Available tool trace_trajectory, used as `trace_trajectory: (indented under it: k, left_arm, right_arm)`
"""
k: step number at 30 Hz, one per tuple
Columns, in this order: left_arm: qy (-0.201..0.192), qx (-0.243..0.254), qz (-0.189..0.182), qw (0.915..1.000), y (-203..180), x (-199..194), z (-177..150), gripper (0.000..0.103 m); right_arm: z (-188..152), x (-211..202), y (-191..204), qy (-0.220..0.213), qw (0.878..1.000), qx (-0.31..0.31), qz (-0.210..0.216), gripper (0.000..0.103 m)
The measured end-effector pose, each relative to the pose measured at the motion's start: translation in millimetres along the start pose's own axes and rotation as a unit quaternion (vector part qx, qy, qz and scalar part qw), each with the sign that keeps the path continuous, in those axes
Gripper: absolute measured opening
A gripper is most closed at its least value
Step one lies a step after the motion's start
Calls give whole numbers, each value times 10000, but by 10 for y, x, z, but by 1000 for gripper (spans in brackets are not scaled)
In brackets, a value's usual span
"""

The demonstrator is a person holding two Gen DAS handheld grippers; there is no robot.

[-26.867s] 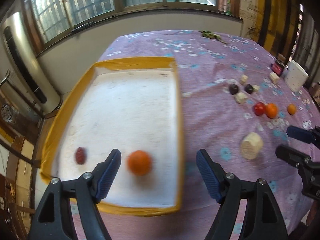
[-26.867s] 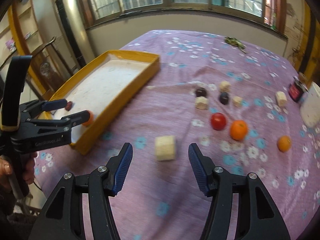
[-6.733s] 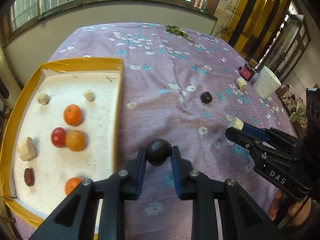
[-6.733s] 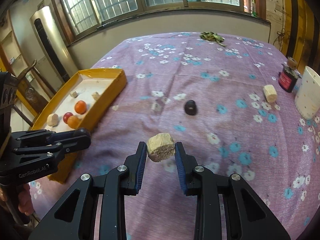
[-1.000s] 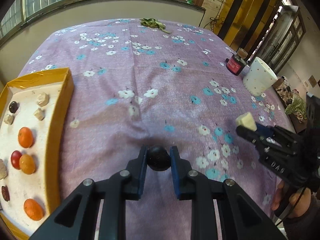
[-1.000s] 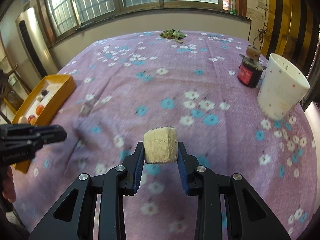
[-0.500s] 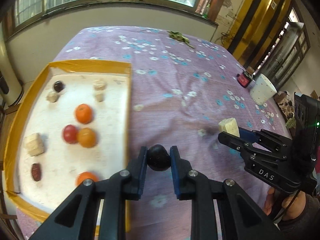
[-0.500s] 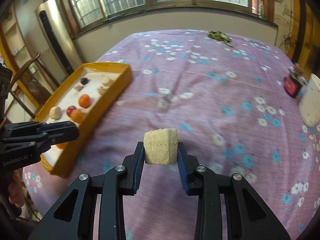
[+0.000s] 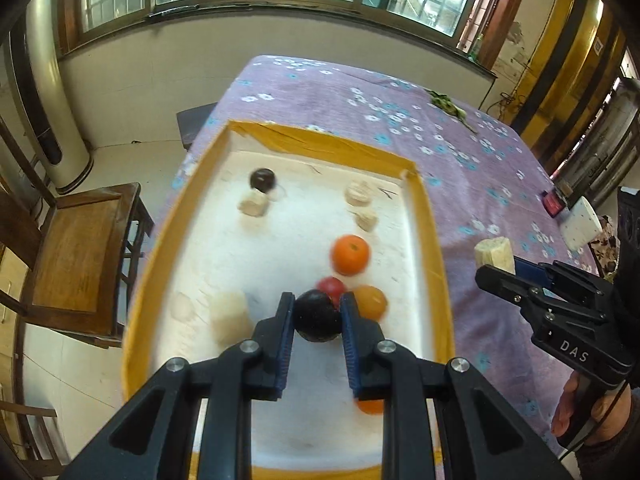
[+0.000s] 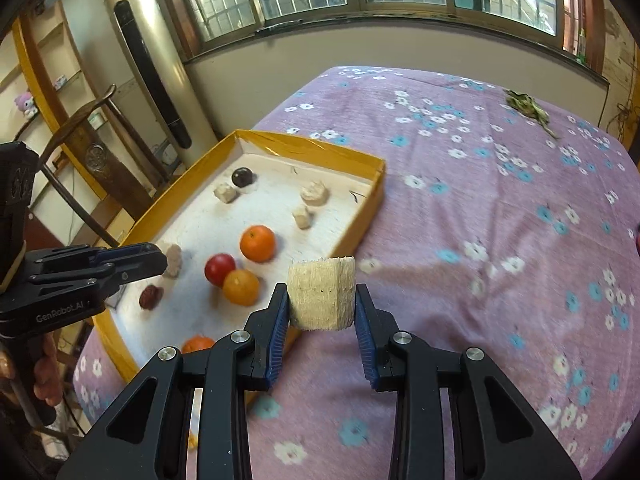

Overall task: Organize fruits
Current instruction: 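Lower the dark ball and pale block into the tray and open both grippers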

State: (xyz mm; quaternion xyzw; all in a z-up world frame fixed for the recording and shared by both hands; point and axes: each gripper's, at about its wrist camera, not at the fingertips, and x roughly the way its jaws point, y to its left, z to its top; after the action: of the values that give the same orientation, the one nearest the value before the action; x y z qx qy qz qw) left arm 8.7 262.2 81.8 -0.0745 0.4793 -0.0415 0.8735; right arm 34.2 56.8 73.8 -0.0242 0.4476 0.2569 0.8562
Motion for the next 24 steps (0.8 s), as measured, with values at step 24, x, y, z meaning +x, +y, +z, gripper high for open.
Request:
trace_trajectory:
  k: [24]
  left_arm:
    - [406,-216,262,9986,647,652,395,25]
  right_arm:
    - [745,1176,592,717,9955,-539,303,31]
